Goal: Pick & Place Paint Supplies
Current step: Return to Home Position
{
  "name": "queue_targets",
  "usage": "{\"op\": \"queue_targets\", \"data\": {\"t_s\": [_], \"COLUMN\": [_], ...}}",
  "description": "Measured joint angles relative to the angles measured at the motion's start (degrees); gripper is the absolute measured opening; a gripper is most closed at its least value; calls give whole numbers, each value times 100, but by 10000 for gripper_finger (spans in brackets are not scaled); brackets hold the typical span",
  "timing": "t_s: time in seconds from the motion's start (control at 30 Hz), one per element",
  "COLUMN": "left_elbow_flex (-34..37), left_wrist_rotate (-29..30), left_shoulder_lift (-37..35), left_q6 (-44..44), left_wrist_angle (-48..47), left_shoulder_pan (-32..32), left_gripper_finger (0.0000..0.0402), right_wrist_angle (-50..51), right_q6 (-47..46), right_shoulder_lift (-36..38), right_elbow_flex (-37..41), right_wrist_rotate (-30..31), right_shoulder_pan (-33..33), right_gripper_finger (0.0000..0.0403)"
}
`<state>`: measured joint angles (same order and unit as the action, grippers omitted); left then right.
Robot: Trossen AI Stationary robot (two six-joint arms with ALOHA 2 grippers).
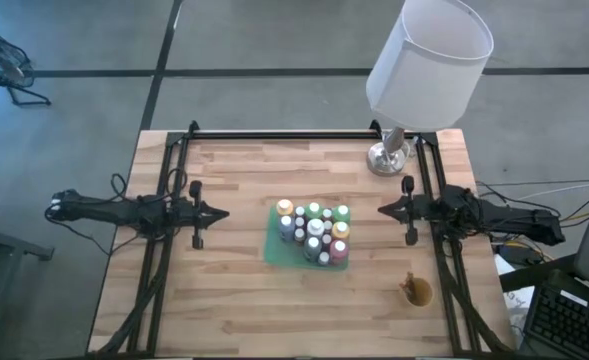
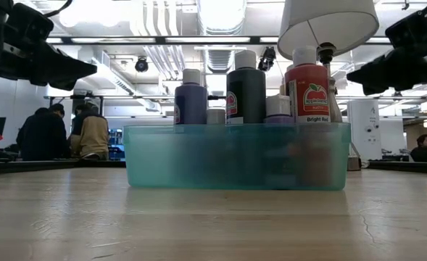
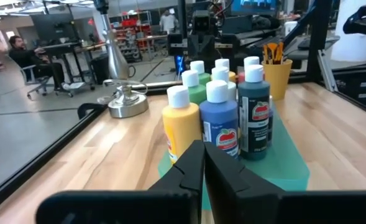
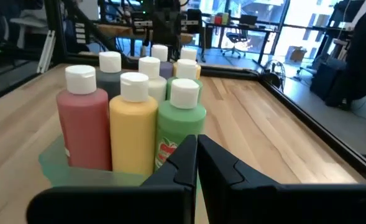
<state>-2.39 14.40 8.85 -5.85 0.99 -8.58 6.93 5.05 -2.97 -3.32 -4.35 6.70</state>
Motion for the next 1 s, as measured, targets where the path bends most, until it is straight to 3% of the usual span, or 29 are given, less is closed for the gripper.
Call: {"op": "queue_targets", "data": {"t_s": [1.0], "left_elbow_flex": [0], "left_wrist_rotate": [4], "left_shoulder_lift": [17], "left_q6": [9], "left_wrist_angle": [-60], "left_shoulder_pan": [0], "left_gripper_finger": [16], "right_wrist_angle": [55], "right_q6": [-84], "right_shoulder_lift": [-25], "right_elbow_flex": [-30], "right_wrist_rotate": [-6], "right_shoulder_pan": [-4], "right_gripper_finger": [8]}}
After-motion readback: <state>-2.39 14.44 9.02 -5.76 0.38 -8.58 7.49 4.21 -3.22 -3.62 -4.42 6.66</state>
